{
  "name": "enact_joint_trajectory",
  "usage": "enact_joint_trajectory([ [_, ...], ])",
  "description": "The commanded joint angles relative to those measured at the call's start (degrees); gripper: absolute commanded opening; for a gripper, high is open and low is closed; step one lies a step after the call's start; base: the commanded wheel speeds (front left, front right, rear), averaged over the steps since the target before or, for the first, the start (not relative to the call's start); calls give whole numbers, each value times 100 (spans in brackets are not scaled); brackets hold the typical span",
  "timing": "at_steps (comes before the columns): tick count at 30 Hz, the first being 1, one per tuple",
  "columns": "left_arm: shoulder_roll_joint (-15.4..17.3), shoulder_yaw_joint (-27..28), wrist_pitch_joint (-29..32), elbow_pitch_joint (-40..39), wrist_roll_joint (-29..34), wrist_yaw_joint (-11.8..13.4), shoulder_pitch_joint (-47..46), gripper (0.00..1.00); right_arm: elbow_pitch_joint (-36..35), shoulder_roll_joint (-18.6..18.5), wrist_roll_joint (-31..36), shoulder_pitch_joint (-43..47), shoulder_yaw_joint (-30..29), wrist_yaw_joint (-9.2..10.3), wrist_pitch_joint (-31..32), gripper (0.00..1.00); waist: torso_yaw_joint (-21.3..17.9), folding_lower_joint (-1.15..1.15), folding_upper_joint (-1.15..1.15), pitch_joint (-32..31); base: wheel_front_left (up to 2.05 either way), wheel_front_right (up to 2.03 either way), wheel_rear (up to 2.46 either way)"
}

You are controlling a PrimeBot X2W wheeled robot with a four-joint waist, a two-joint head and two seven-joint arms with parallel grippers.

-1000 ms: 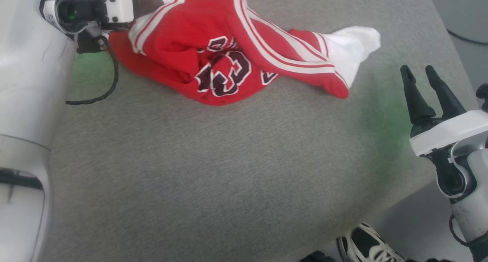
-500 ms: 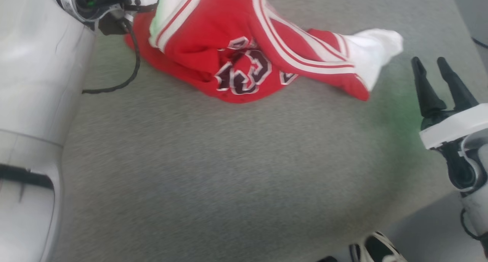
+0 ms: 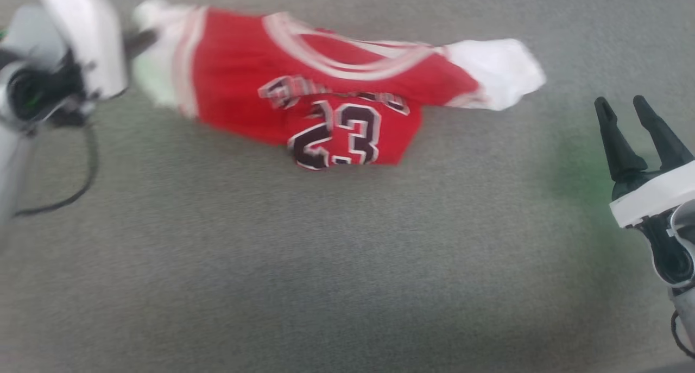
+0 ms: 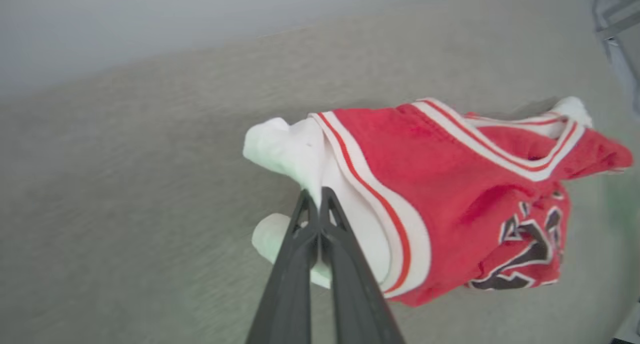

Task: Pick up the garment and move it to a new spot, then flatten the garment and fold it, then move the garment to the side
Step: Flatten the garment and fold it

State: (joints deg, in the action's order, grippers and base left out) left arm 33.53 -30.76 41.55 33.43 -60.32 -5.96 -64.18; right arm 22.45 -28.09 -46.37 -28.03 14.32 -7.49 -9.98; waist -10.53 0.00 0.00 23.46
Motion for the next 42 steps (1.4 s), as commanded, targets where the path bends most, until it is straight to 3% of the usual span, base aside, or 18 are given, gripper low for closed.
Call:
enact_joint_trajectory([
  [1,323,-129,3,-95,366,211,206,0,-85,57,79,129,-78,0,63,100,124,0,0,-97,0,0,0],
  [4,583,-465,-86,-237,919,430,400,0,-190,130,150,201,-161,0,167,100,80,0,0,-50,0,0,0],
  [8,381,-673,-267,-261,1147,569,523,0,-327,223,219,244,-266,0,286,100,-69,0,0,61,0,0,0],
  [13,-340,-934,-423,2,1201,569,395,0,-439,303,306,287,-385,0,371,100,-256,0,0,206,0,0,0],
  [18,-661,-1066,-495,367,1263,457,328,0,-497,341,364,299,-451,0,422,100,-321,0,0,259,0,0,0],
  [19,-663,-1071,-534,438,1295,432,290,5,-498,346,376,302,-474,0,432,100,-318,0,0,258,0,0,0],
  [21,-619,-1046,-613,557,1289,388,207,53,-497,346,395,344,-534,0,444,100,-279,0,0,236,0,0,0],
  [22,-596,-994,-618,587,1220,367,169,100,-494,353,412,380,-572,0,448,100,-238,0,0,213,0,0,0],
  [30,-142,-537,-343,196,737,185,-97,100,-656,401,519,491,-627,0,600,100,122,0,0,56,0,0,0],
  [36,311,-251,2,1,471,416,-65,100,-826,405,571,437,-642,0,749,100,110,0,0,146,0,0,0],
  [42,153,-59,147,259,16,439,206,100,-926,347,612,491,-747,0,827,100,36,0,0,258,0,0,0],
])
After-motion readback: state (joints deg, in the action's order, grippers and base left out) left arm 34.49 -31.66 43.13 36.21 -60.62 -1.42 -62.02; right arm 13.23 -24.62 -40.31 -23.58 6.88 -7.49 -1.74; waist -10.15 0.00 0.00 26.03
